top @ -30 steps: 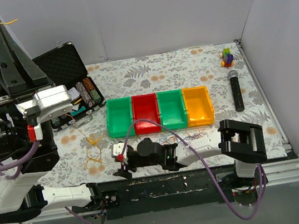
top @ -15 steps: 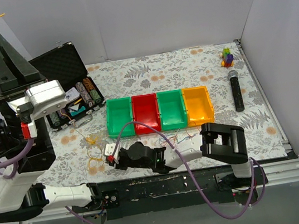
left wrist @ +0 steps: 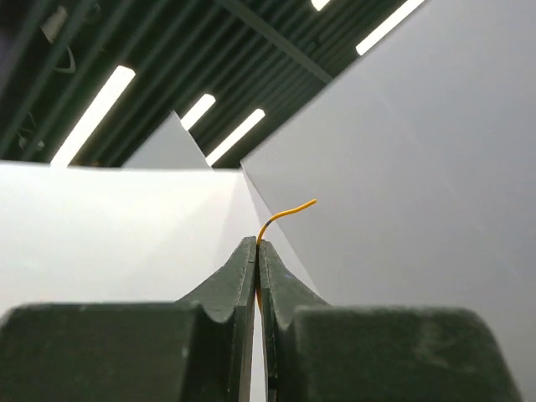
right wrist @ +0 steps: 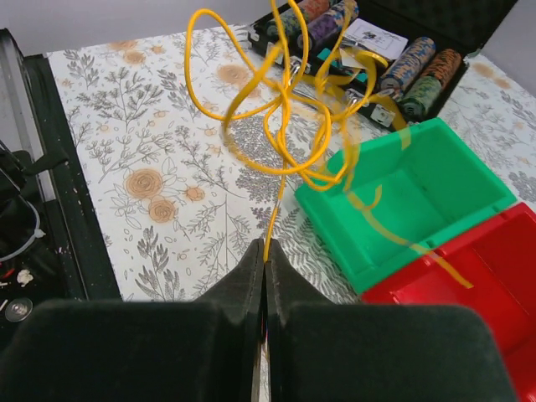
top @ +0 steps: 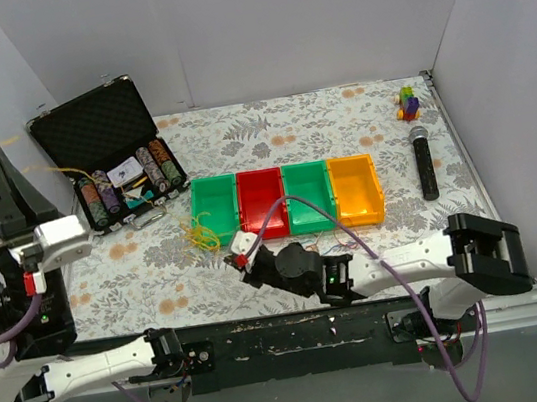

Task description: Untangle the cables

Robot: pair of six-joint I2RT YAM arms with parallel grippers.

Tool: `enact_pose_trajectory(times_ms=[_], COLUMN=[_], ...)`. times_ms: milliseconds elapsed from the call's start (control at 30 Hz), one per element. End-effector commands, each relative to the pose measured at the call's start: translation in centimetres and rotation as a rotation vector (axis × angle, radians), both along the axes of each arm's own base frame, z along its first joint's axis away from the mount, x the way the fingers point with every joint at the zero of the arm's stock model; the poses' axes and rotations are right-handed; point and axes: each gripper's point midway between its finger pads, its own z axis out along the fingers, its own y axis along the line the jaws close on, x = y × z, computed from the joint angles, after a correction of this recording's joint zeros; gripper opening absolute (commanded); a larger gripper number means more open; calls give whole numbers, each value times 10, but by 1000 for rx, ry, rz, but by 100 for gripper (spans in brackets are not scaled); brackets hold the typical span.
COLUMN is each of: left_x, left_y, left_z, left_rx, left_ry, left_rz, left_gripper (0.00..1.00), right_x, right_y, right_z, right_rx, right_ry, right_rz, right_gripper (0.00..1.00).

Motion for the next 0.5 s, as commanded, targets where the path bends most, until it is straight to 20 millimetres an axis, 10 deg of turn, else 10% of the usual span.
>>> enact_pose_trajectory(times_ms=[0,167,333,467], left_x=[12,26,30,35], left_y=[47,60,69,51], left_z=[-91,-223,-309,-337], left_rx=[-60,11,34,94], left_ry=[219,506,650,727], left_rz=[56,62,107,76], left_gripper=[0,0,0,45], right_x=[2,-8,-19,-28], right_y=[-37,-66,-63,-48], right_z=[-16,-37,-34,-15], right_rx=[-78,-120,-141,-111], right_ry=[40,94,117,124], right_rz=[-71,-60,2,70], right_gripper=[1,1,1,1])
